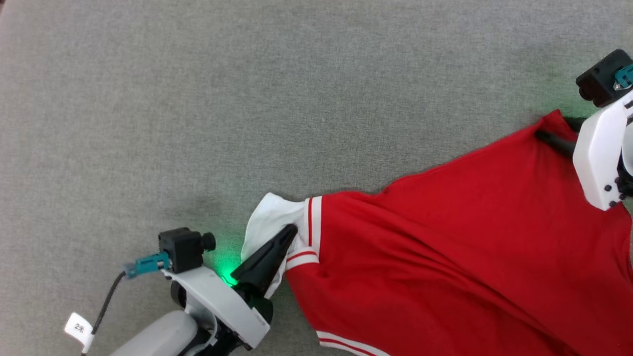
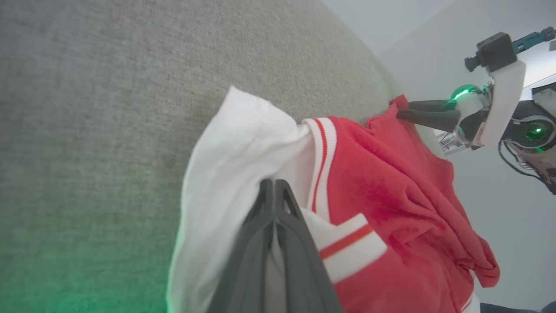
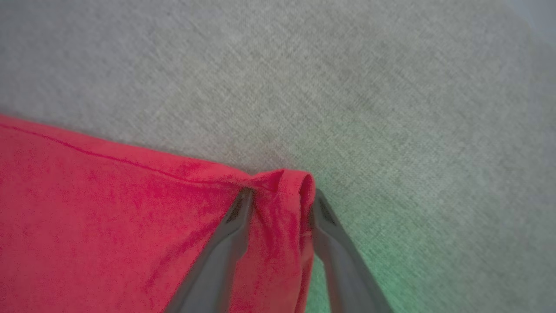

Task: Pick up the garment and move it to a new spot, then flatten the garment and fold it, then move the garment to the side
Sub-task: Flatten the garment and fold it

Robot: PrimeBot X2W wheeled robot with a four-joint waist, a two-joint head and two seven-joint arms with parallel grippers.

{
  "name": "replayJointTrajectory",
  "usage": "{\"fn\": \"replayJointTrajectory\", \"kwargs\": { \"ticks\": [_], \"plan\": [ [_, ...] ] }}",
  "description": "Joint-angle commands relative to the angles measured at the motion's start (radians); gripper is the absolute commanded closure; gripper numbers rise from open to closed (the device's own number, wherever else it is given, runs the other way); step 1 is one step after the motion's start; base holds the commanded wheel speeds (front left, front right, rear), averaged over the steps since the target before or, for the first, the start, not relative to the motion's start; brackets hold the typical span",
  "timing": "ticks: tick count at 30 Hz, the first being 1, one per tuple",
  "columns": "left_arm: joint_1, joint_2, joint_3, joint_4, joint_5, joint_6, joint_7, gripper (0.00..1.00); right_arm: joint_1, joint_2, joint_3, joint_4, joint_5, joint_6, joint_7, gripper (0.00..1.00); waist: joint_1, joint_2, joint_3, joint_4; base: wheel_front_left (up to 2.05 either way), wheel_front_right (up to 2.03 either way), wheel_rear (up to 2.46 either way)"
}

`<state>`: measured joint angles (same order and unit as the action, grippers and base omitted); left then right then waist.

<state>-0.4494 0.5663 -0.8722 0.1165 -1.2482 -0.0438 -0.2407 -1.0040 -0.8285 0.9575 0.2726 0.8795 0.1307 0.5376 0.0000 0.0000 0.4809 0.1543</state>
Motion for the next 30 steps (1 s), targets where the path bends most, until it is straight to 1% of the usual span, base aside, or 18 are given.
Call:
{"fn": "replayJointTrajectory", "kwargs": {
  "ticks": [1, 4, 6, 9, 13, 17, 20, 22, 24, 26, 28, 30],
  "plan": [
    [0.002, -0.005, 0.001, 0.041, -0.014, -0.002, 0.002, 1.0, 0.045, 0.03, 0.042, 0.031, 0.022, 0.0, -0.004, 1.0, 0.0, 0.0, -0.007, 0.0, 0.0, 0.0, 0.0],
    [-0.013, -0.011, 0.051, 0.024, -0.049, -0.038, -0.009, 1.0, 0.025, 0.049, -0.03, 0.077, 0.096, 0.0, -0.098, 1.0, 0.0, 0.0, -0.032, -0.009, 0.0, 0.0, 0.0],
    [-0.039, -0.008, 0.088, 0.005, -0.074, -0.057, -0.014, 1.0, 0.001, 0.061, -0.107, 0.15, 0.137, -0.001, -0.161, 1.0, 0.0, 0.0, -0.047, -0.017, 0.0, 0.0, 0.0],
    [-0.104, -0.008, 0.134, -0.011, -0.113, -0.075, -0.008, 1.0, -0.046, 0.106, -0.19, 0.24, 0.154, 0.0, -0.24, 1.0, 0.0, 0.0, -0.065, -0.032, 0.0, 0.0, 0.0],
    [-0.276, -0.02, 0.185, 0.01, -0.188, -0.086, 0.075, 1.0, -0.127, 0.15, -0.31, 0.344, 0.201, 0.0, -0.31, 1.0, 0.0, 0.0, -0.069, -0.054, 0.0, 0.0, 0.0],
    [-0.522, -0.066, 0.247, 0.115, -0.254, -0.089, 0.164, 1.0, -0.247, 0.208, -0.416, 0.452, 0.222, 0.0, -0.376, 1.0, 0.0, 0.0, -0.049, -0.087, 0.0, 0.0, 0.0],
    [-0.748, -0.103, 0.284, 0.248, -0.24, -0.08, 0.197, 1.0, -0.372, 0.239, -0.479, 0.525, 0.204, 0.0, -0.439, 1.0, 0.0, 0.0, -0.019, -0.115, 0.0, 0.0, 0.0],
    [-0.903, -0.136, 0.31, 0.348, -0.229, -0.07, 0.199, 1.0, -0.455, 0.267, -0.511, 0.567, 0.192, 0.0, -0.488, 1.0, 0.0, 0.0, -0.002, -0.13, 0.0, 0.0, 0.0],
    [-1.047, -0.155, 0.344, 0.437, -0.22, -0.064, 0.18, 1.0, -0.536, 0.289, -0.538, 0.607, 0.177, 0.0, -0.544, 1.0, 0.0, 0.0, 0.01, -0.148, 0.0, 0.0, 0.0],
    [-1.168, -0.167, 0.359, 0.512, -0.195, -0.065, 0.161, 1.0, -0.614, 0.309, -0.56, 0.648, 0.156, 0.0, -0.597, 1.0, 0.0, 0.0, 0.02, -0.163, 0.0, 0.0, 0.0],
    [-1.247, -0.184, 0.357, 0.575, -0.177, -0.071, 0.146, 1.0, -0.66, 0.332, -0.569, 0.686, 0.14, 0.0, -0.636, 1.0, 0.0, 0.0, 0.022, -0.173, 0.0, 0.0, 0.0],
    [-1.281, -0.203, 0.35, 0.613, -0.178, -0.081, 0.157, 1.0, -0.68, 0.347, -0.562, 0.719, 0.127, 0.0, -0.647, 1.0, 0.0, 0.0, 0.019, -0.176, 0.0, 0.0, 0.0]
  ]
}}
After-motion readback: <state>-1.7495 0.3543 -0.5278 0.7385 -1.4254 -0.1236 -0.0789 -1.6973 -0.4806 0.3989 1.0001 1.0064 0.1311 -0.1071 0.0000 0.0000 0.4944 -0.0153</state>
